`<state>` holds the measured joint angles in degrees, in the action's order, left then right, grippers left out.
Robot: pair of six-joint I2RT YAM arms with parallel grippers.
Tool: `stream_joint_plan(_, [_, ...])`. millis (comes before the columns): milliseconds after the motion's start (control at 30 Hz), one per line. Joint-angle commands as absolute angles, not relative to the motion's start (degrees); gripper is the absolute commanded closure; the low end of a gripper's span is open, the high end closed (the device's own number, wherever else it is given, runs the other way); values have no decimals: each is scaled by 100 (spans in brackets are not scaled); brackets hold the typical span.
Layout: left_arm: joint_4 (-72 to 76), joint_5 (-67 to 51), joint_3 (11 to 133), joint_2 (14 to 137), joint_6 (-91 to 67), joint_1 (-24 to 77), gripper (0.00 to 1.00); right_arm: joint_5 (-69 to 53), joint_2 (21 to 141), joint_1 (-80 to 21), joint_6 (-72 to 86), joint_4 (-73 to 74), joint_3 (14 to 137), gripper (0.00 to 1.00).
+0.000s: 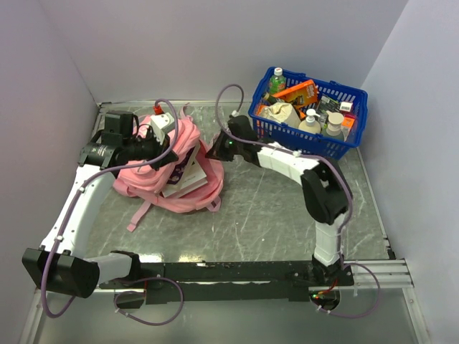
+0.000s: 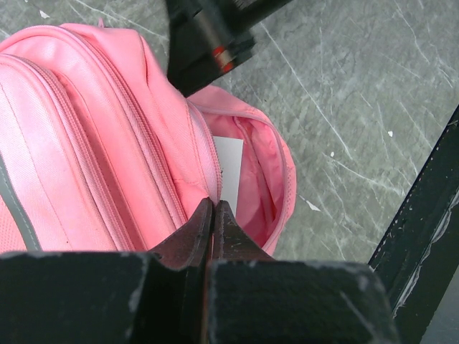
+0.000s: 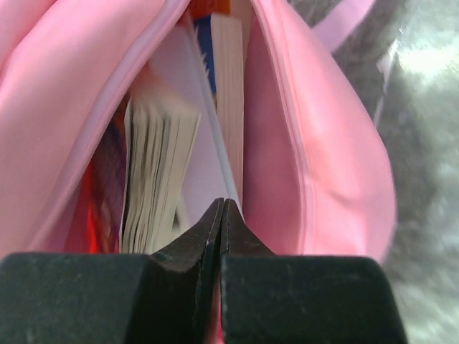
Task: Pack the student bag
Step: Place the book in the student bag, then adjust the book in the student bag.
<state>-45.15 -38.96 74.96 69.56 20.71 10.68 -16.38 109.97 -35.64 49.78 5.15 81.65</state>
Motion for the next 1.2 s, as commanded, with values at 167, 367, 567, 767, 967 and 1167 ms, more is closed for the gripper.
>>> stream_joint_plan(167, [-4333, -4078, 7778, 6803, 2162, 1055, 99, -1265, 11865, -4411, 5519, 1011, 9456, 100])
stream_joint_plan(367, [-4271, -4166, 7761, 6838, 2092, 1055, 99, -1476, 11927, -4623, 5783, 492, 9606, 100])
stream_joint_plan(567, [-4342, -4078, 7726, 6794, 2206, 1055, 99, -1134, 11242, -4316, 5949, 169, 8519, 100])
stream_joint_plan(767, [-4368, -4131, 7664, 6820, 2171, 1055, 99, -580, 11302, -4104, 6169, 264, 8542, 100])
stream_joint_plan(967, [-4333, -4166, 7585, 6803, 2171, 1055, 99, -324, 11697, -4184, 7108, -306, 8823, 100])
stream_joint_plan(1167, [-4473, -4499, 7541, 6987, 2214, 1055, 99, -351, 12225, -4280, 7225, -474, 9666, 100])
